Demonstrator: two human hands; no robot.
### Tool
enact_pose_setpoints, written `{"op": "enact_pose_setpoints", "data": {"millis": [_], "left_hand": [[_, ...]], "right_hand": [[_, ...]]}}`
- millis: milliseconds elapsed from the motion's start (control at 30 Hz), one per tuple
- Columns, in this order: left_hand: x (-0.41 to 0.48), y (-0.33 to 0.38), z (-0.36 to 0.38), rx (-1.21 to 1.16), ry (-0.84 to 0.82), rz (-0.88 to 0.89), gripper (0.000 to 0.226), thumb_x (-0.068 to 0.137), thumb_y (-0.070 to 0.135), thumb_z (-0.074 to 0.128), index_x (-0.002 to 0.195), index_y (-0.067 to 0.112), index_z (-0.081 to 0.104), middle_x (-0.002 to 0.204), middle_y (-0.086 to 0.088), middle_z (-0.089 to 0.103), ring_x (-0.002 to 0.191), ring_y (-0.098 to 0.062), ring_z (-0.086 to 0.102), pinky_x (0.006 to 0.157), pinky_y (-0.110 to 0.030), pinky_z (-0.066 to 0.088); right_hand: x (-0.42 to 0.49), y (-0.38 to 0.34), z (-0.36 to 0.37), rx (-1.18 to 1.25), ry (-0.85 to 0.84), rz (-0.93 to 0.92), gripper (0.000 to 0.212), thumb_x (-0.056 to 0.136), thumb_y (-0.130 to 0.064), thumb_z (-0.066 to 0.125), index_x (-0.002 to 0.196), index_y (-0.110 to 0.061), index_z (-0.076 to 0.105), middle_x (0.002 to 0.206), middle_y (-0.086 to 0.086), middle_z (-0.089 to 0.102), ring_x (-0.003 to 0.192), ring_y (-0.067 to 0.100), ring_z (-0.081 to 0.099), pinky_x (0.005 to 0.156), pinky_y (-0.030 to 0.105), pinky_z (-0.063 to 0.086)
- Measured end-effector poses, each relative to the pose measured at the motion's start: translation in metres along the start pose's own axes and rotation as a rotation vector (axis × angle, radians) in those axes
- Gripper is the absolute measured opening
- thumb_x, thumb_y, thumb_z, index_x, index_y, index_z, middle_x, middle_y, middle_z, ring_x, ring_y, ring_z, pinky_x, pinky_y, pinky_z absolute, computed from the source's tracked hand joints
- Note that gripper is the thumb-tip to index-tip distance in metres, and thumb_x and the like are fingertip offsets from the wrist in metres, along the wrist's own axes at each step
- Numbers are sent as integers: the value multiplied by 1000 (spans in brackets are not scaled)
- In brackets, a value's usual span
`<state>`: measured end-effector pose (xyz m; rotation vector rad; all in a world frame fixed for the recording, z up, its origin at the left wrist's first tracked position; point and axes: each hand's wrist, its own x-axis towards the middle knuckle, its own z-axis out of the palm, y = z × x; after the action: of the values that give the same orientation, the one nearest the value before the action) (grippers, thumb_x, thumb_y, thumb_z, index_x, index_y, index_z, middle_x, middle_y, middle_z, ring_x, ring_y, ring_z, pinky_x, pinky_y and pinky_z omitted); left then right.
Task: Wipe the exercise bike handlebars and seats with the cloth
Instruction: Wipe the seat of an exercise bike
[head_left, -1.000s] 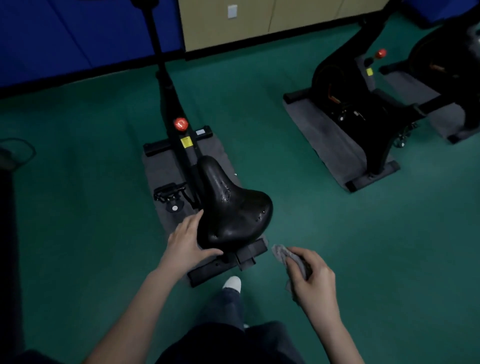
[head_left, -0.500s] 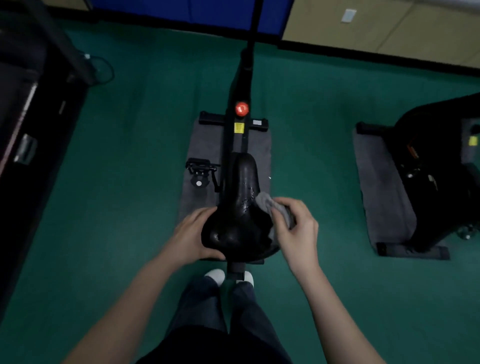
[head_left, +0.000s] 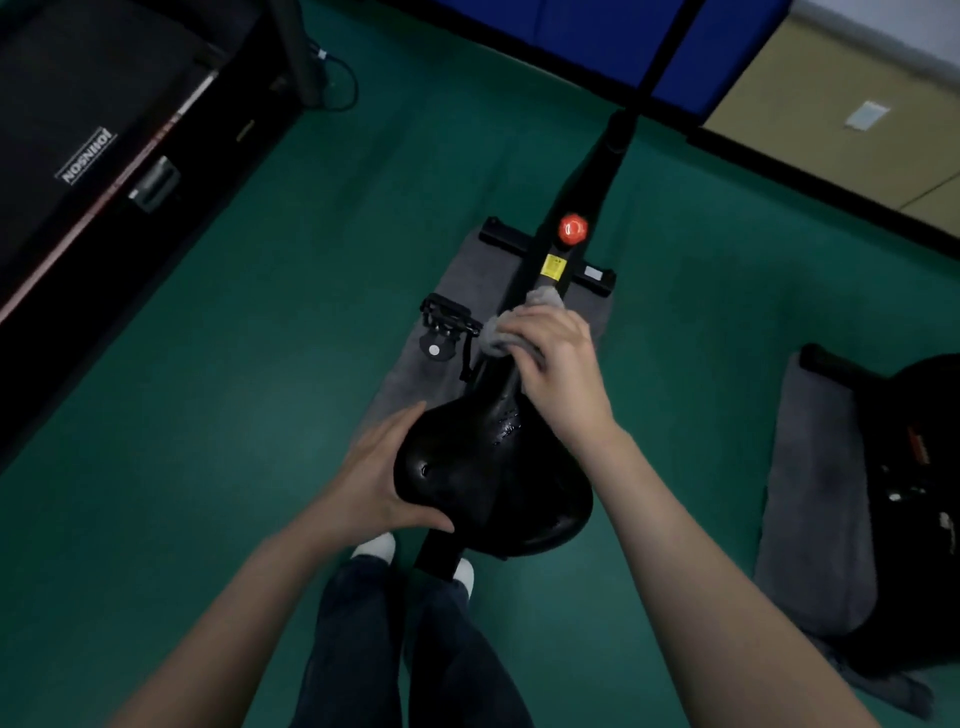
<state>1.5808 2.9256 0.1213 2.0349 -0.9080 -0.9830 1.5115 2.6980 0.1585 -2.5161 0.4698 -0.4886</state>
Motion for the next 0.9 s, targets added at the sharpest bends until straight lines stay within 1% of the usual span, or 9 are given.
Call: {"op": "enact_pose_setpoints", "data": {"millis": [67, 167, 300, 367, 433, 667, 733, 800, 900], "left_hand": [[0, -3, 3, -28, 22, 2, 136, 30, 91, 63, 144, 33, 17, 147, 11, 26, 140, -12, 24, 118, -37, 21], [1, -5, 4, -60, 24, 5, 133, 28, 91, 62, 141, 37, 18, 145, 16, 25, 138, -10, 25, 117, -33, 21], [5, -11, 6, -31, 32, 45, 135, 32, 90, 65, 145, 30, 23, 148, 8, 32, 138, -14, 29, 115, -44, 27], [7, -13, 5, -24, 26, 52, 135, 32, 90, 64, 145, 29, 23, 148, 9, 31, 139, -13, 27, 115, -46, 26], [9, -11, 2, -42, 10, 46, 129, 32, 92, 61, 142, 38, 20, 146, 16, 27, 139, -10, 24, 117, -43, 23], [29, 5, -4, -166, -49, 39, 88, 51, 95, 46, 128, 58, 22, 144, 18, 33, 137, -3, 27, 116, -35, 25], [39, 9, -4, -149, -80, 52, 88, 55, 95, 44, 131, 57, 23, 147, 16, 33, 138, -3, 27, 117, -37, 26], [49, 12, -4, -109, -100, 87, 96, 59, 94, 43, 140, 45, 29, 148, 13, 35, 138, -3, 29, 116, -39, 27], [61, 19, -4, -112, -134, 104, 102, 61, 92, 43, 144, 33, 34, 147, 13, 37, 136, -1, 31, 115, -37, 29]], "right_hand": [[-8, -1, -1, 24, -23, -86, 14, 83, -4, 67, 93, -11, 73, 101, 1, 71, 104, 13, 58, 102, 23, 31], [-32, -9, 2, 52, -134, -141, 16, 84, -4, 66, 97, -10, 73, 101, 1, 71, 103, 14, 59, 100, 26, 34], [-46, -11, 2, 86, -206, -179, 20, 86, -3, 65, 103, -10, 72, 106, 0, 70, 107, 14, 60, 100, 28, 38], [-38, -6, 0, 35, -129, -155, 21, 85, 1, 64, 104, -8, 72, 108, 2, 69, 108, 16, 59, 101, 29, 37], [-33, -5, 3, -10, -21, -102, 23, 85, 3, 63, 104, -6, 71, 107, 4, 69, 109, 18, 58, 103, 29, 36], [-64, -11, 10, 84, 128, 18, 24, 85, 5, 64, 105, -6, 72, 110, -3, 68, 114, 16, 58, 102, 35, 42], [-58, -10, 11, 77, 191, 54, 26, 84, 7, 64, 105, -5, 72, 109, -5, 67, 113, 16, 58, 102, 35, 43], [-41, -9, 13, 82, 265, 94, 24, 84, 8, 64, 103, -5, 72, 106, -2, 68, 109, 15, 59, 99, 32, 45], [-4, 1, 9, 150, 348, 244, 19, 87, 2, 63, 100, -7, 73, 102, -1, 70, 103, 10, 61, 94, 20, 45]]}}
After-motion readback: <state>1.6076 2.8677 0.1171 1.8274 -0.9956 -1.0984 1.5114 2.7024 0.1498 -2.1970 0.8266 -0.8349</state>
